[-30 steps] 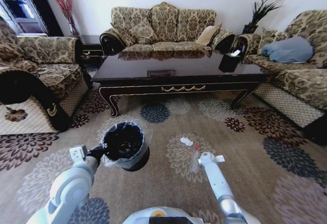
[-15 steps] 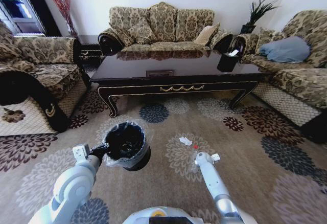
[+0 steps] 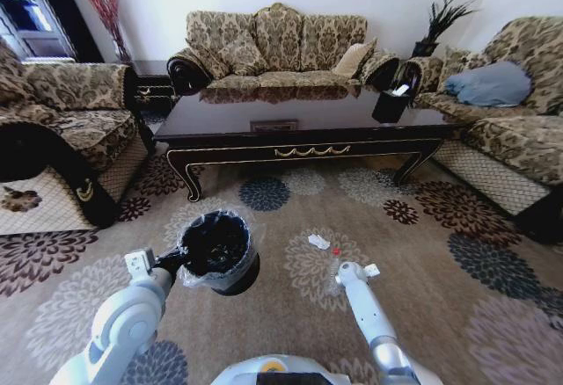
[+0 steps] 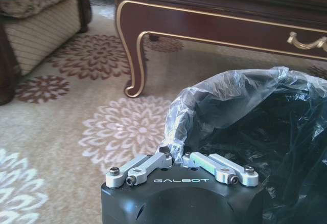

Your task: Move to the front of the table and pick up the trash from the floor, then place it into the trash bin.

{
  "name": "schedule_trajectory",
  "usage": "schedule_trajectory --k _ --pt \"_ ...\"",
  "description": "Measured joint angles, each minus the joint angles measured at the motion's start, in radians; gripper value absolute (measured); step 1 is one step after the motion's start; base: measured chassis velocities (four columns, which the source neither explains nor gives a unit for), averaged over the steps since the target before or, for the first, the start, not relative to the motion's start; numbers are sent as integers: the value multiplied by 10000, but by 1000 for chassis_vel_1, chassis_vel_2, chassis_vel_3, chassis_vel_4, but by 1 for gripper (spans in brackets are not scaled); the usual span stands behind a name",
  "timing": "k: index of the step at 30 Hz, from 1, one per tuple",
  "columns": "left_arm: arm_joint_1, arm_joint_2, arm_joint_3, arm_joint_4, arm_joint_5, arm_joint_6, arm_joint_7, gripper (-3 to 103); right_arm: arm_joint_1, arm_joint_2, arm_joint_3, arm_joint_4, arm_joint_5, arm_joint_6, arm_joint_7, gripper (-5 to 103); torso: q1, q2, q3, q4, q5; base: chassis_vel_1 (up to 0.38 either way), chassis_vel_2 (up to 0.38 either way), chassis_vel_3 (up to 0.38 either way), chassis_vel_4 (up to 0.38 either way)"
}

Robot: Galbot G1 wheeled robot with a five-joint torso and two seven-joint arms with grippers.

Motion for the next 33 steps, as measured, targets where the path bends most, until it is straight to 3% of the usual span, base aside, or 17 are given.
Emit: schedule_trajectory --k 2,4,7,14,17,23,30,32,33 --pt "65 -29 -13 -49 18 1 -4 3 -65 0 -45 224 -8 -46 73 14 0 0 -1 -4 -12 0 0 0 0" --pt "81 -38 -15 -66 20 1 -4 3 -80 1 -56 258 -13 -56 93 14 0 0 -1 -10 -12 0 0 0 0" --pt "174 -65 -67 -158 37 1 -2 3 -176 -19 -117 441 -64 -85 168 2 0 1 -1 -23 -12 0 0 0 0" --pt "301 -103 -127 -255 74 1 -2 3 -478 -166 -256 1143 -230 -66 226 0 0 0 -1 -20 -17 0 0 0 0" --pt "375 -213 20 -267 270 1 32 3 -935 -375 -524 2155 -789 253 110 0 0 0 -1 -21 -16 0 0 0 0" --pt "257 -328 372 -190 400 1 77 3 -1568 -719 -842 3985 -778 543 -261 0 0 0 -2 -19 -18 0 0 0 0" --pt "-233 -410 1050 205 578 6 211 3 -2517 -1256 -1217 6579 -500 1051 -1342 0 0 0 -1 -20 -17 0 0 0 0" --pt "-902 -441 1669 833 551 7 308 3 -3465 -1892 -1754 8599 -639 2034 -3111 0 -1 1 -2 -21 -18 0 0 0 0" --pt "-1033 -460 1809 970 535 7 323 3 -3623 -2033 -1873 8844 -689 2227 -3421 0 0 0 -2 -20 -18 0 0 0 0"
